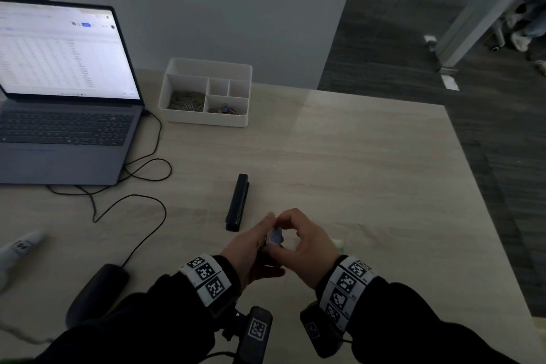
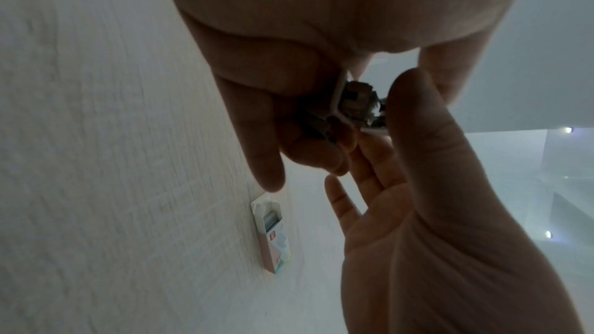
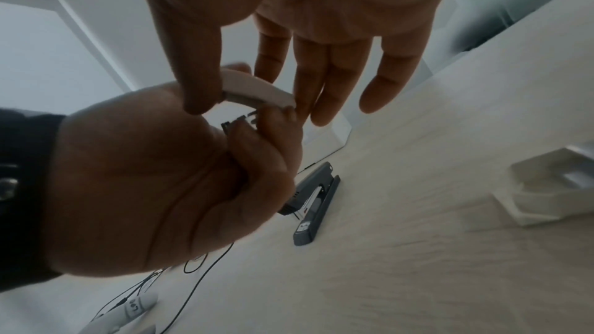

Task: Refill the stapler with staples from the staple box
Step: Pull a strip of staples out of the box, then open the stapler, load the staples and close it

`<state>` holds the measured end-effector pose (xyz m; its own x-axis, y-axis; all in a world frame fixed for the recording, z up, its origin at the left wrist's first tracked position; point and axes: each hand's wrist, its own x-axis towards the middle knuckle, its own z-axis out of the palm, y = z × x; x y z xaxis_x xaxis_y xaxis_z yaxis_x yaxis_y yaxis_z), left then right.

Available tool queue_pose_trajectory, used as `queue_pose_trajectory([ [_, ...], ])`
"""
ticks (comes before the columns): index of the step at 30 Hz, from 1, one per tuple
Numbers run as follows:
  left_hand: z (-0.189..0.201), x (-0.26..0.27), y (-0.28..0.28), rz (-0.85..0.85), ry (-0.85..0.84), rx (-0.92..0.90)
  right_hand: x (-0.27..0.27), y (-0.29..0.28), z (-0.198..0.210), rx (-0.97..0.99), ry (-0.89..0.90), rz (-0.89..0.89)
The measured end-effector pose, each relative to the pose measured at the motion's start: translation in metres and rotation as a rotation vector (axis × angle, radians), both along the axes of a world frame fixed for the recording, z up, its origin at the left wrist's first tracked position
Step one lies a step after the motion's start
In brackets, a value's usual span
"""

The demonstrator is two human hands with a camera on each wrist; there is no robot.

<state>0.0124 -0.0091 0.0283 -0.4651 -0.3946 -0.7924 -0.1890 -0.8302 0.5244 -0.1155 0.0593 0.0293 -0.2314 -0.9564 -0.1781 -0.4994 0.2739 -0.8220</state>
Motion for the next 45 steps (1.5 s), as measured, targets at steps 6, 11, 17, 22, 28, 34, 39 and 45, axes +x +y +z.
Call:
queue_pose_trajectory([
  [6, -0.008, 0.002, -0.005, -0.224, -0.03, -0.16, -0.009, -0.001, -0.005, 0.039, -0.009, -0.047],
  [11, -0.012, 0.001, -0.004, -0.237, -0.046, -0.221, -0.011, -0.001, -0.014, 0.052, 0.082, 0.014],
  [17, -0.02, 0.003, -0.006, -0.225, -0.075, -0.234, -0.014, -0.006, -0.022, 0.104, 0.113, 0.065],
  [22, -0.028, 0.01, -0.013, -0.128, -0.177, -0.131, -0.028, -0.015, -0.038, 0.192, 0.185, -0.027],
  [28, -0.034, 0.024, -0.024, 0.002, -0.224, -0.062, -0.049, -0.029, -0.052, 0.481, 0.446, 0.034],
  [34, -0.037, 0.046, -0.035, 0.082, -0.213, -0.042, -0.054, -0.026, -0.065, 0.439, 0.506, 0.068],
  [39, -0.044, 0.063, -0.045, 0.126, -0.232, -0.045, -0.033, -0.039, -0.062, 0.2, 0.542, 0.086],
  [45, -0.045, 0.081, -0.06, 0.139, -0.26, -0.077, 0.023, -0.092, -0.052, 0.273, 0.33, 0.377],
])
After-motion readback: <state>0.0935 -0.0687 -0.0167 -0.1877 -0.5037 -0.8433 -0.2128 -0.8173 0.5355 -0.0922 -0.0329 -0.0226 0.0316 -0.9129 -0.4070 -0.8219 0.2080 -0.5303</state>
